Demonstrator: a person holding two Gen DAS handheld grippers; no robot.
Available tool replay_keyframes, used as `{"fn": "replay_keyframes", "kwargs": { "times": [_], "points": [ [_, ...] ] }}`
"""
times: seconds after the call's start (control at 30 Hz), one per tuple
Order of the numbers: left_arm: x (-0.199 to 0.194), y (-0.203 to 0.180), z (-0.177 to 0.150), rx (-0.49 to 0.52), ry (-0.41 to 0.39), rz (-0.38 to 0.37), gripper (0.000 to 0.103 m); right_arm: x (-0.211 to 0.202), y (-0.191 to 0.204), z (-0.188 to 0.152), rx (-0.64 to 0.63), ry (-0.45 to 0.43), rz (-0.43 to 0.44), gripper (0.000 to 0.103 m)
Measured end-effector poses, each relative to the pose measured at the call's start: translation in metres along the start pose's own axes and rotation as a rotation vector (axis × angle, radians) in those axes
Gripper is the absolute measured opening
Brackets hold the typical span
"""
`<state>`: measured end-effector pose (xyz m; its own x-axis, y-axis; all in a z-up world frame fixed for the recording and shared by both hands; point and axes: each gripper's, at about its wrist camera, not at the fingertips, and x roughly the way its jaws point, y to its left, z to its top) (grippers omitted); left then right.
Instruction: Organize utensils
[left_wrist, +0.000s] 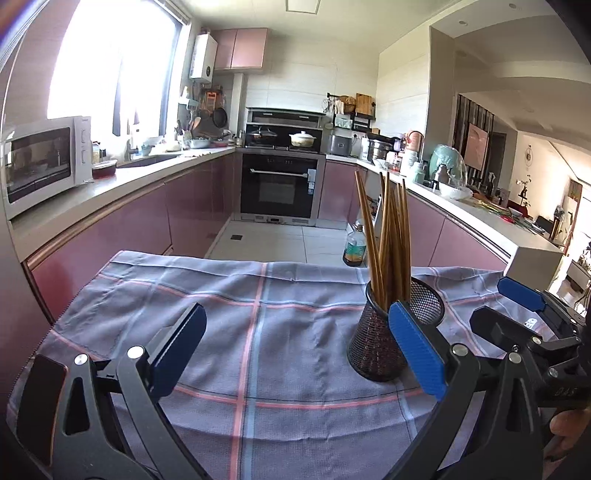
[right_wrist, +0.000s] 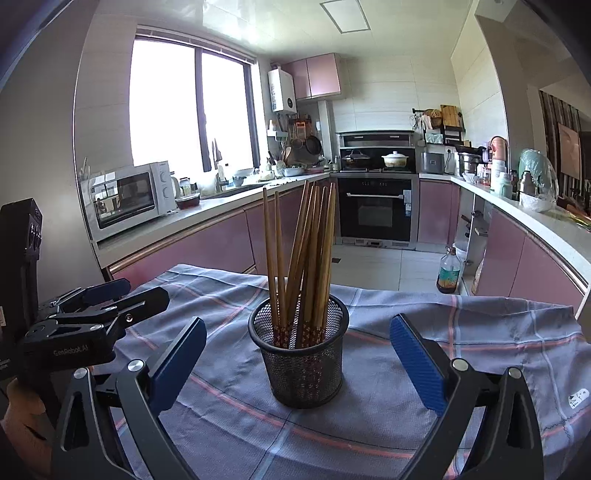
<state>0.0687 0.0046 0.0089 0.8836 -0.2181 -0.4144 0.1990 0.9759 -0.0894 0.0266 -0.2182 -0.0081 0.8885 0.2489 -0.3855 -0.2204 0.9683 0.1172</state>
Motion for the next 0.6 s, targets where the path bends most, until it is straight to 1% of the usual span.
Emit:
{"fn": "replay_keyframes", "kwargs": {
  "times": [0.03, 0.13, 0.3, 0.43, 0.6],
  "points": [
    [-0.006, 0.001, -0.002, 0.007, -0.022, 0.018, 0.097, -0.003, 0.001, -0.002, 0.003, -0.015, -0.003, 0.096],
    [-0.024, 0.002, -0.005, 0.022, -0.06, 0.038, 0.097, -0.012, 0.006, -0.006, 0.004, -0.042, -0.023, 0.096],
    [-0.047, -0.004, -0.005, 0.042, -0.105, 0.053, 0.097, -0.024, 0.013, -0.012, -0.001, -0.098, -0.033, 0.096],
    [-0.059, -0.009, -0.003, 0.052, -0.136, 0.063, 0.097, -0.032, 0.016, -0.016, -0.006, -0.115, -0.034, 0.096],
    [-0.064, -0.011, -0.001, 0.052, -0.149, 0.072, 0.097, -0.037, 0.018, -0.017, -0.003, -0.129, -0.033, 0.096]
  ]
}}
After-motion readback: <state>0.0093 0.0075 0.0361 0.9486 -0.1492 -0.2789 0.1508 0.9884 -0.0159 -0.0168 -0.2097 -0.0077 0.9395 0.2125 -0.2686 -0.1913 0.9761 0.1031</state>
